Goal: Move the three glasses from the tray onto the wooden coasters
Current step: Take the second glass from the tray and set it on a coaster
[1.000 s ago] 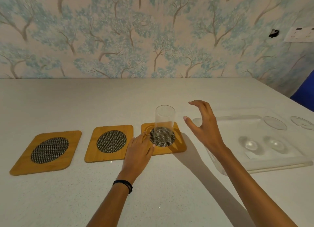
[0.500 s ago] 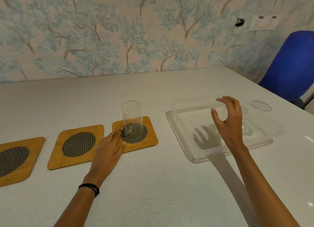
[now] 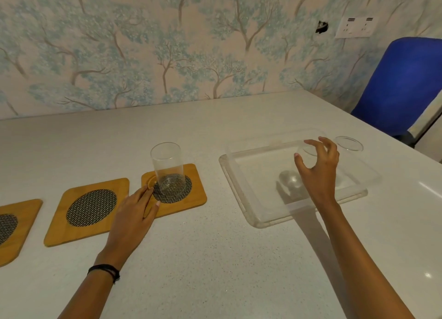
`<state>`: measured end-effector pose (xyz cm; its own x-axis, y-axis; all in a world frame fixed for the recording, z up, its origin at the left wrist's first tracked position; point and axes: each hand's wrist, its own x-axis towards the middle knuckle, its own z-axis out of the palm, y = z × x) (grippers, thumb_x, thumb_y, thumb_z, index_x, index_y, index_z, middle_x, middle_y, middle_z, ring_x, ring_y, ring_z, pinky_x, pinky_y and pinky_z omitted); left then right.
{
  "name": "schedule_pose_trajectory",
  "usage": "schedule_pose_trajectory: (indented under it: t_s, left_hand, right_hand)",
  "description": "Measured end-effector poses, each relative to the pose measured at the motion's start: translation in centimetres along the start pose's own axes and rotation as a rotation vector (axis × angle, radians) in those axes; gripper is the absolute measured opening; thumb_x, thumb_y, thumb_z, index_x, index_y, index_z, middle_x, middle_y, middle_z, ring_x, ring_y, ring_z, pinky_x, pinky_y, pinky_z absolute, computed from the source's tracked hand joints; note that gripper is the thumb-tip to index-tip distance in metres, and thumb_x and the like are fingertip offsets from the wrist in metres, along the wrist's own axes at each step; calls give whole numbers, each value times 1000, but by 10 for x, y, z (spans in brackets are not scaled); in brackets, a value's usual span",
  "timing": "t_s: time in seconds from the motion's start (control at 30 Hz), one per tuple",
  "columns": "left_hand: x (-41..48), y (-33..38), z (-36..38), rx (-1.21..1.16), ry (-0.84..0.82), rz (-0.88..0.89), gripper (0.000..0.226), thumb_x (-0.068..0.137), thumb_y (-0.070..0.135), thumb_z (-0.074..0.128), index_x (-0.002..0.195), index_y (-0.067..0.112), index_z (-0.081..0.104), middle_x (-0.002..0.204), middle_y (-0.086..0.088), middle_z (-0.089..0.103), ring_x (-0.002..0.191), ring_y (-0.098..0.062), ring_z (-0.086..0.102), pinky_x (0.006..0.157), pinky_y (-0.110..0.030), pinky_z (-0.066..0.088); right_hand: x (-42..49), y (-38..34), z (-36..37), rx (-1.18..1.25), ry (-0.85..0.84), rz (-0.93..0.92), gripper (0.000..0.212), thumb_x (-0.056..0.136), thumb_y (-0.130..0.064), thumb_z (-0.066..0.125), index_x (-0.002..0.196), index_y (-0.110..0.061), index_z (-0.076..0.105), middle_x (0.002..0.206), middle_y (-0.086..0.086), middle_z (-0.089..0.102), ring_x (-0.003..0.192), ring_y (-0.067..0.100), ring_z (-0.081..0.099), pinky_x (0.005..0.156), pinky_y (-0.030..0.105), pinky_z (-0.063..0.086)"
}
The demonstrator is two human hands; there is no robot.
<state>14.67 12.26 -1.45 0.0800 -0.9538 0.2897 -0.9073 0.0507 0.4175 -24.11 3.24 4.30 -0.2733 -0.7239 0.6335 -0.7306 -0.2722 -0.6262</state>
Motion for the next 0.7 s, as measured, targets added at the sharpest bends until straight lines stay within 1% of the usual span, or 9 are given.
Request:
schedule_pose_trajectory:
  t_s: [0.1,0.2,0.27,0.37,0.43,0.57,0.7]
  left_hand:
    - [0,0,0,3,-4,-7,44,93,26,51,132,5,48,137,-15,50,123,-32,47,106,-46,31]
    - [0,1,-1,3,-6,-9,44,93,26,50,132,5,48,137,-15,50,122,-32,48,107,-47,32]
    - [0,1,0,1,-5,-9,44,93,26,51,132,6,48,137,-15,51,122,-32,48,107,-47,32]
    - [0,1,0,2,-8,-12,44,93,26,50,132,6,48,138,-14,50,123,-32,48,106,-46,31]
    - [0,1,0,1,-6,-13,44,93,26,51,132,5,48,138,-14,50,123,-32,48,106,-46,32]
    - [0,0,0,-8,-8,-13,44,93,26,50,133,6,47,139,-14,49,124,-32,47,109,-48,30]
    - [0,-1,0,-10,-8,-13,44,93,26,50,132,6,47,137,-15,50,123,-33,48,107,-47,30]
  right_hand:
    - [-1,3,0,22,2,44,40,81,-22,68,118,-16,54,137,16,39,126,29,38,94,30,36]
    - [-2,3,-1,57,6,79,46,80,-22,70,121,-14,51,137,18,37,126,31,40,98,35,40]
    - [-2,3,-1,60,6,89,48,80,-22,70,122,-14,49,136,17,38,124,31,43,97,38,43]
    - [-3,5,-1,62,-4,105,50,81,-24,69,125,-15,47,133,17,42,120,29,47,91,30,41]
    - [-4,6,0,69,-13,109,51,81,-24,69,126,-17,46,133,16,44,119,28,47,90,27,39]
    - [-4,7,0,94,-8,114,50,81,-25,69,125,-19,47,132,15,45,119,27,48,92,27,39]
    - [-4,9,1,102,0,108,50,79,-25,71,124,-21,48,131,15,46,116,27,49,93,29,40]
